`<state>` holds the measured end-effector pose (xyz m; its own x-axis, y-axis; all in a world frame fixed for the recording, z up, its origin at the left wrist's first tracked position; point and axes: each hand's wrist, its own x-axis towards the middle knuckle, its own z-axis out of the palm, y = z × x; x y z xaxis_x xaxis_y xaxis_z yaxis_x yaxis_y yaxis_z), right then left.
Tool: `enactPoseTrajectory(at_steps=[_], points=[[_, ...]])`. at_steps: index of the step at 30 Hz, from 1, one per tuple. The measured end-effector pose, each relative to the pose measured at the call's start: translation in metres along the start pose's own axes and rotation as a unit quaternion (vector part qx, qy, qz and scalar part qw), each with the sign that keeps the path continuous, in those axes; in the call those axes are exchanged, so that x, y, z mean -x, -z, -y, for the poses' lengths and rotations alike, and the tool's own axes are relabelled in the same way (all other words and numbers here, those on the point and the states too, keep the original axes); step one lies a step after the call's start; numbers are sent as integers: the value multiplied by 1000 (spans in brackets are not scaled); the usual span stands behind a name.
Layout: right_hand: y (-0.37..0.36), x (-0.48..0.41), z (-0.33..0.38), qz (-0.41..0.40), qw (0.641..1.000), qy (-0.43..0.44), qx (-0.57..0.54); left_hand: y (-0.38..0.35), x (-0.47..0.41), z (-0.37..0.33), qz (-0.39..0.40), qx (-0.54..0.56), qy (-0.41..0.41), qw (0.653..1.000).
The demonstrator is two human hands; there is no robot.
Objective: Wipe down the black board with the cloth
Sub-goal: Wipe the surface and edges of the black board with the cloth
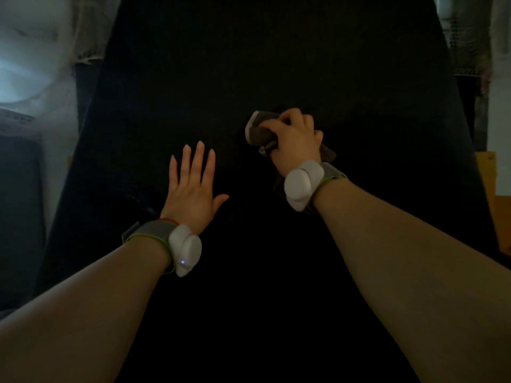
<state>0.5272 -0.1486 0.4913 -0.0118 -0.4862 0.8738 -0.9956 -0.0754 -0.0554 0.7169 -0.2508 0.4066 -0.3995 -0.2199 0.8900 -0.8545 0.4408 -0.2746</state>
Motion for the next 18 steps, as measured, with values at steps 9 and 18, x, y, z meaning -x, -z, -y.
enactPoseTrajectory(at_steps=[9,18], points=[[-21,59,6,147,971,178,58,2,4,-2,-14,19,-4,1000],[-36,105,-3,262,937,217,81,-2,42,-6,18,16,-19,1000]])
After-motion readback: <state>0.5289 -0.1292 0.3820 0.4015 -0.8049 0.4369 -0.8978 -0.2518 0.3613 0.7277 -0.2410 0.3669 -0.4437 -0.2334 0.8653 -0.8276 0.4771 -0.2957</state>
